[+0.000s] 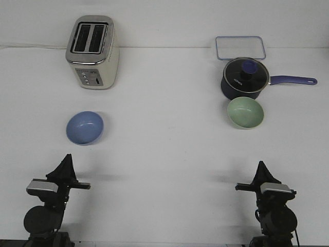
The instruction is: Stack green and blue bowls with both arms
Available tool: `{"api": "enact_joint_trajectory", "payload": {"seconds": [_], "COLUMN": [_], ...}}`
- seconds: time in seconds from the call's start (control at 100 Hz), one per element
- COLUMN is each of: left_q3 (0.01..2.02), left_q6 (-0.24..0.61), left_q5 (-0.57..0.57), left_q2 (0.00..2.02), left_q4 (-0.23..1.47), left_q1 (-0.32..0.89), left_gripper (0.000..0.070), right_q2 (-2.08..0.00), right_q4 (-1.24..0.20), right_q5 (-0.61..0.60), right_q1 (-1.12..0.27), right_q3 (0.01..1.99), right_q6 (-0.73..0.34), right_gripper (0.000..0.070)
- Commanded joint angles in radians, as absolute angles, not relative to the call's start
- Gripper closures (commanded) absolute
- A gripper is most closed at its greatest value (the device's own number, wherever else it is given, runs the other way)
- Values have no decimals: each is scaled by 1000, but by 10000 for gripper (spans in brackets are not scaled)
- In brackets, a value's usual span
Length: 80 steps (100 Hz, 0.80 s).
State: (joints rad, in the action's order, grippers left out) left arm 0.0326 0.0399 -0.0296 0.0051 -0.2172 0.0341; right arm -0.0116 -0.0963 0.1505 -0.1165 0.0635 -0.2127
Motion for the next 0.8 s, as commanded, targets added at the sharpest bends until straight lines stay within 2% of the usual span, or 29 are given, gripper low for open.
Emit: {"api": "enact_joint_trajectory", "payload": {"seconds": [0.0,0.28,0.31,0.34,0.44,0.49,0.54,0.79], "left_q3": [14,14,14,14,14,14,14,14], "left_q6": [39,40,40,39,39,39,40,39], "left_q5": [-31,-31,-31,-31,-31,-31,-31,-31], "left_q2": [4,4,4,4,4,4,4,4], "left_q4": [-229,-229,-229,-229,-229,-229,-229,-229], "left_q1": [34,34,34,34,34,34,34,34], "left_gripper": [685,685,685,685,685,685,685,685], "right_q2": [-30,-344,-390,-435,-585,-661,-739,-1108], "right_q4": [-112,-329,-352,-373,-448,-479,-504,-565], "right_q5": [144,118,115,111,108,109,109,72], "right_q1": [-117,-117,-117,-117,-116,-116,-114,-35], "right_q3": [139,508,551,591,728,793,857,1114], "right_q6": [-307,-333,-333,-332,-315,-306,-292,-251], "right_gripper": [700,693,662,596,243,146,120,120]}}
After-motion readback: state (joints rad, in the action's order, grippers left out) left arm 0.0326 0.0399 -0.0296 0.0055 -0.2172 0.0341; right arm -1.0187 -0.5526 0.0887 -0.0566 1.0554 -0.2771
